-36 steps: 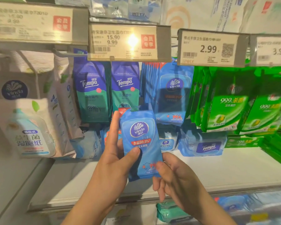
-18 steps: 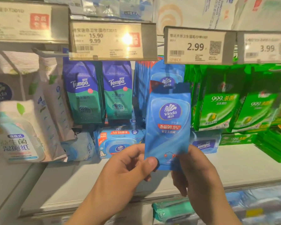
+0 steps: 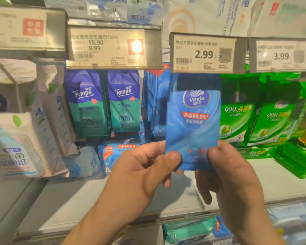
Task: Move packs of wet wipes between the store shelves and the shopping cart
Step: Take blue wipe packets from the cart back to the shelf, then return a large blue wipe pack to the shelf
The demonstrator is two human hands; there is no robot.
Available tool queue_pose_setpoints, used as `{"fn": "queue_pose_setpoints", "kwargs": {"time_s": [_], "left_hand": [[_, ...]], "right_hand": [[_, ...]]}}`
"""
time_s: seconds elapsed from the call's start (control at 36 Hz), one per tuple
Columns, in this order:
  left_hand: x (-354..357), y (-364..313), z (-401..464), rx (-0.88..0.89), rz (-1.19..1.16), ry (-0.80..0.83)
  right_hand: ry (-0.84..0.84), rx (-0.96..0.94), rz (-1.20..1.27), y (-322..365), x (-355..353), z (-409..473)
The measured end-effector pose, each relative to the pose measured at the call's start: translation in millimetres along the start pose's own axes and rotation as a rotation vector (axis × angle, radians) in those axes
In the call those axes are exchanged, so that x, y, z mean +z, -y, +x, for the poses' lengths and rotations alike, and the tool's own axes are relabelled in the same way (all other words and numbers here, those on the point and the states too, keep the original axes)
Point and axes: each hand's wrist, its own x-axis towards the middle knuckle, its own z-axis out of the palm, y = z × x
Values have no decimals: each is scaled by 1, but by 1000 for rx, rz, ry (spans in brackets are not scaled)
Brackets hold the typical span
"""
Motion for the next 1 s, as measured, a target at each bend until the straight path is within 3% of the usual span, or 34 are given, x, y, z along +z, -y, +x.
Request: {"fn": "queue_pose_setpoints", "kwargs": {"time_s": [0.08,0.36,0.67,0.78,0.89,1.0], "left_hand": [[3,5,1,-71,-27,-22],[6,14,2,-207,276,-227],[5,24,38,-294,7,-269],[3,30,36,-328,20,-260],[-1,36,19,-383,104,-285],[-14,51,-5,-438,307,-385]], "right_hand": [[-132,49,-14,-9,2,4],[-253,160,-114,-32,6,7],[-338,227,-49,-32,22,37],[-298,259,-21,-40,21,39],[-148,293,-166,-61,10,31],[-25,387,-259,-83,2,23]]}}
